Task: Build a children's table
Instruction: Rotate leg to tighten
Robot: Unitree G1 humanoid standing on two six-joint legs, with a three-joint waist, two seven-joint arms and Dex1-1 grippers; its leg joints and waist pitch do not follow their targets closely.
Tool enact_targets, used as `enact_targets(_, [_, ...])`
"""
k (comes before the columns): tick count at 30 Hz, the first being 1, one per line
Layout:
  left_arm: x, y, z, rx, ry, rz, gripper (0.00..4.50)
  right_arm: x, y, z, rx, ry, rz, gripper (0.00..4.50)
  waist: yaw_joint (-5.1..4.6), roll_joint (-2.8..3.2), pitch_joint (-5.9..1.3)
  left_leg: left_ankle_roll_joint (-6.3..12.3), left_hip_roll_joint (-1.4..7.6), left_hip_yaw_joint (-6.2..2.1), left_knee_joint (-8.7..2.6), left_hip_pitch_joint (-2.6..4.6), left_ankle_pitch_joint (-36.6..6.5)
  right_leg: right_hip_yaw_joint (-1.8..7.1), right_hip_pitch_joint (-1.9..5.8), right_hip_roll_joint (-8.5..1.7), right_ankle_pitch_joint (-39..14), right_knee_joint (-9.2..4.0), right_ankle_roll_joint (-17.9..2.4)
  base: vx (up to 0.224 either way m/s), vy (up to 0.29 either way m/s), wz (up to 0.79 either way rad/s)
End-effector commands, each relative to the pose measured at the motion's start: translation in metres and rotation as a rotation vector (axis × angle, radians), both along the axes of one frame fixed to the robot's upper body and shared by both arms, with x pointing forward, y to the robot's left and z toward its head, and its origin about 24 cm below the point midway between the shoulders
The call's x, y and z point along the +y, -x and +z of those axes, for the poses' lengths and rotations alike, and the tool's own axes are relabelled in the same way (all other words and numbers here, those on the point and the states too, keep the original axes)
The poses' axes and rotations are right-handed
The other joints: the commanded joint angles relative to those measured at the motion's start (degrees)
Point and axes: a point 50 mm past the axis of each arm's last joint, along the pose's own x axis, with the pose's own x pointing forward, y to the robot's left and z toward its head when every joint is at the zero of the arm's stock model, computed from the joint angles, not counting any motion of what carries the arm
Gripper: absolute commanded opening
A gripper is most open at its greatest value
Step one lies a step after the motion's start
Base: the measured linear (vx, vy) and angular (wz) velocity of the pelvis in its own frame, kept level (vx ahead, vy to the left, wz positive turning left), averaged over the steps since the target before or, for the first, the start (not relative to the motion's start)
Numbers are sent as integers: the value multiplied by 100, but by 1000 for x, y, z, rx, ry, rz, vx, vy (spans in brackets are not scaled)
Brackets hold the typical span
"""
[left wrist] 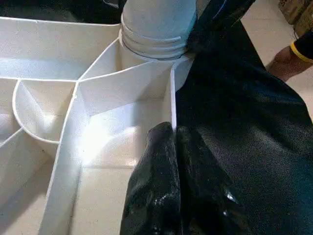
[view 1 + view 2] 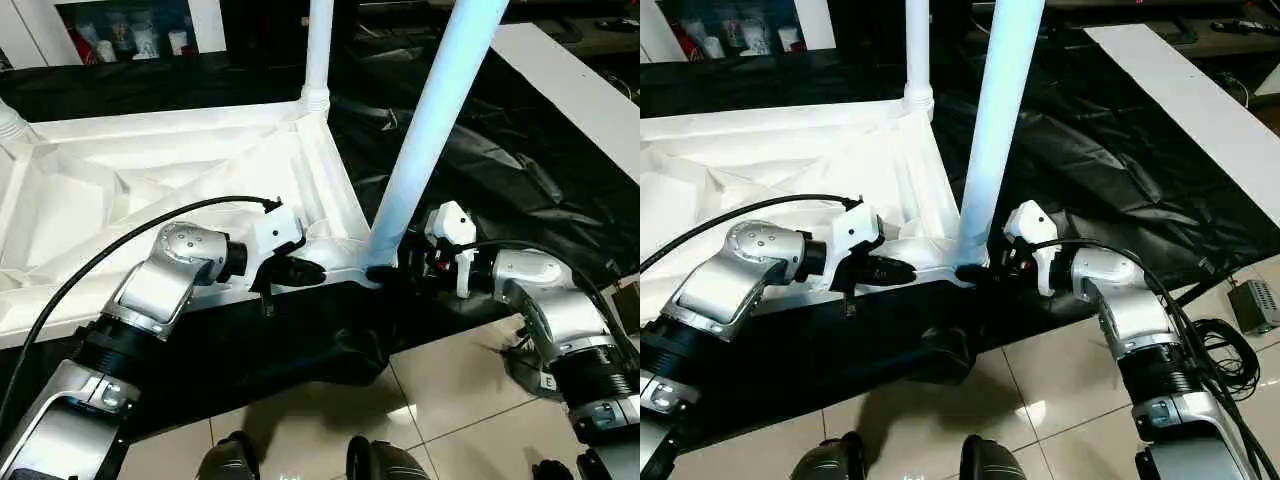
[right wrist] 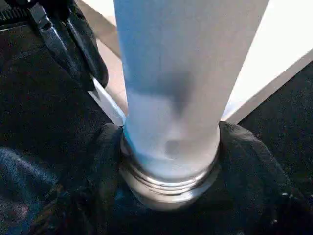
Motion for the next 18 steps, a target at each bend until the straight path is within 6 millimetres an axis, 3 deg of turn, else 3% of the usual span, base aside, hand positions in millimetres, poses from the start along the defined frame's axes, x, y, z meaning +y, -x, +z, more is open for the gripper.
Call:
enact_targets(1, [-8,8,-8,43,-3,-64,0,1,3,-3,14,-4,28,267,-12,15,-466,527,106,-38,-257,178,-690,172,351,-215,-145,-304,-1592,0,0,0])
enact_targets(6, [-12,1,-14,22,-11,25,0,5,-3,-13,18,-26,-93,266,-23,6,-458,498,104,-36,-260,173,-745,171,341,-219,-284,-323,-1582,0,0,0])
enact_targets(9, [-18,-10,-17,-9,-1,151,0,14,-10,-21,5,-50,-236,266,-44,14,-419,274,107,-49,-292,188,-1165,166,298,-231,-1095,-414,-1430,0,0,0])
enact_targets(11, [-21,-12,-18,-11,2,184,0,17,-11,-24,4,-62,-273,266,-52,5,-414,85,107,-82,-327,196,-1452,166,283,-243,-1662,-462,-1217,0,0,0])
enact_targets(13, [-29,-19,-20,-17,9,275,0,29,-15,-29,14,-105,-377,266,-58,11,-420,9,110,-85,-334,217,-1560,173,252,-241,-1758,-477,-1141,0,0,0])
enact_targets(14, [-37,-25,-22,-26,21,359,0,39,-20,-33,31,-152,-498,266,-74,5,-424,-21,95,-85,-335,192,-1575,172,254,-231,-1794,-471,-1083,0,0,0])
enact_targets(18, [-44,-29,-24,-41,16,414,0,47,-25,-35,47,-182,-611,266,-69,2,-440,-47,87,-97,-341,196,-1622,170,244,-232,-1751,-485,-976,0,0,0])
